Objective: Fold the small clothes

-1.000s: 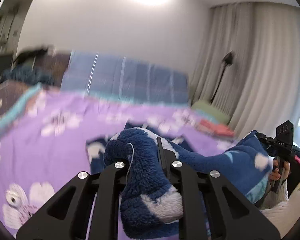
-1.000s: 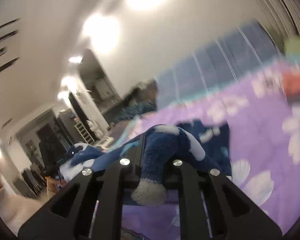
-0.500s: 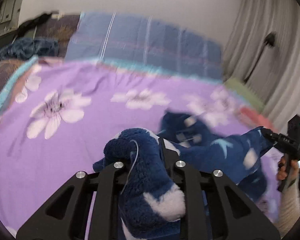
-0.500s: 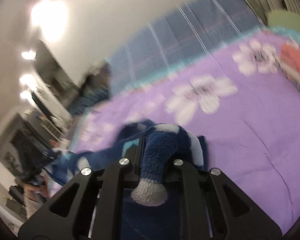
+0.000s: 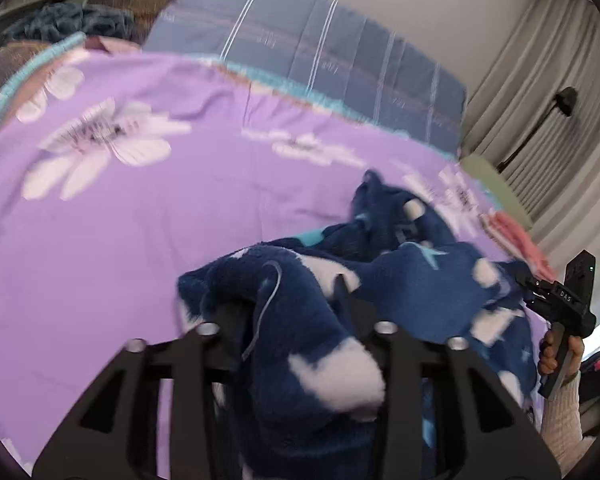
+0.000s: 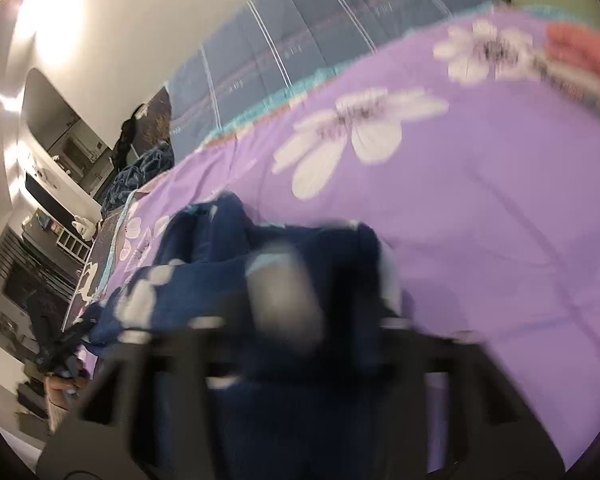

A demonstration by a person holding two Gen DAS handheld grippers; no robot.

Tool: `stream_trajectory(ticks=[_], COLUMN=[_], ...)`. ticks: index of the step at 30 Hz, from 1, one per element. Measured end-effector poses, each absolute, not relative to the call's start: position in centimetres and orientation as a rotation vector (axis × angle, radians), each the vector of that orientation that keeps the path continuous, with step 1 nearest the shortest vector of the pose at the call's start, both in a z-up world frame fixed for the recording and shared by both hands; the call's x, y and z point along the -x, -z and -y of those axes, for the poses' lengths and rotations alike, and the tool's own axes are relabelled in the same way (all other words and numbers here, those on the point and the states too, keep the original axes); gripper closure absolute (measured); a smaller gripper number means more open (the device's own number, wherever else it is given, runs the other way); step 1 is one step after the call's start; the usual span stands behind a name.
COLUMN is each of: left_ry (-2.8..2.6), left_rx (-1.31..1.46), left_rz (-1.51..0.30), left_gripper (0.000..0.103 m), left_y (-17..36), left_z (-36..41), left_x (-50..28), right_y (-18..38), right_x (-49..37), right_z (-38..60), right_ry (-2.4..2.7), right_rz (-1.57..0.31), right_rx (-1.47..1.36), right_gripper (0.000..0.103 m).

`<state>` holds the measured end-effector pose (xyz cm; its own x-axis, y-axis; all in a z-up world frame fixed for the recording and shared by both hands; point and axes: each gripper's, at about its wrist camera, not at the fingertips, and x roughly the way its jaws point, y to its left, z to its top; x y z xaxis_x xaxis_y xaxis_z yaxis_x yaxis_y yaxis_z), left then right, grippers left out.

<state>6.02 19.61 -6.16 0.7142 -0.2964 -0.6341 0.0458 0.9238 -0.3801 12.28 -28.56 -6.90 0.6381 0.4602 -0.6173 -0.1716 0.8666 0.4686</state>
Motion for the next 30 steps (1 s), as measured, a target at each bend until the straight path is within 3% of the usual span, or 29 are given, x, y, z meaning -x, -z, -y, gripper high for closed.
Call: stream_trajectory(ticks=[1, 3, 4, 9, 13, 18, 24, 30], left_ry=[0.195, 0.122, 0.081, 0.077, 0.054, 0.063, -0.061, 0.161], left_rx=[0.334, 0.225, 0.162, 0.022, -0.09, -0.082, 0.127, 0.347], left_rz=[-0.742, -0.727, -0.715, -0.723, -0.819, -0.789, -0.848, -0.904], left_gripper=[0.053, 0.028, 0.027, 0.022, 0.022, 0.022, 0.017, 0.017], left_y=[5.5, 4.6, 4.2, 4.3, 6.9, 6.2, 7.4, 9.5], left_z=[-19.6, -19.6, -19.5, -19.1, -17.5, -17.7, -21.8, -22.5], left_x=[-5.0, -2.8, -1.7, 0.6, -2.4, -7.0, -15.0, -16.3], right_y=[6.0, 4.6, 4.5, 6.5, 7.2, 7.0, 6.8, 8.1], right_x=[-11.2, -9.2, -8.5, -7.8, -9.9, -13.6, -20.3, -22.0], right_z=[28.4, 27.7, 27.5, 27.0, 26.3, 25.0, 26.7, 29.3], right_ry=[-0.342, -0.307, -0.306, -0.305, -0.324, -0.318, -0.255, -0.392], right_rz=[-0.771, -0.718, -0.705, -0.783, -0.788, -0.796, -0.877, -0.907], right_rx=[-0.301, -0.071, 0.016, 0.212, 0.192, 0.213, -0.096, -0.324], right_gripper=[0.033, 0.03, 0.028, 0.027, 0.026, 0.025, 0.025, 0.03])
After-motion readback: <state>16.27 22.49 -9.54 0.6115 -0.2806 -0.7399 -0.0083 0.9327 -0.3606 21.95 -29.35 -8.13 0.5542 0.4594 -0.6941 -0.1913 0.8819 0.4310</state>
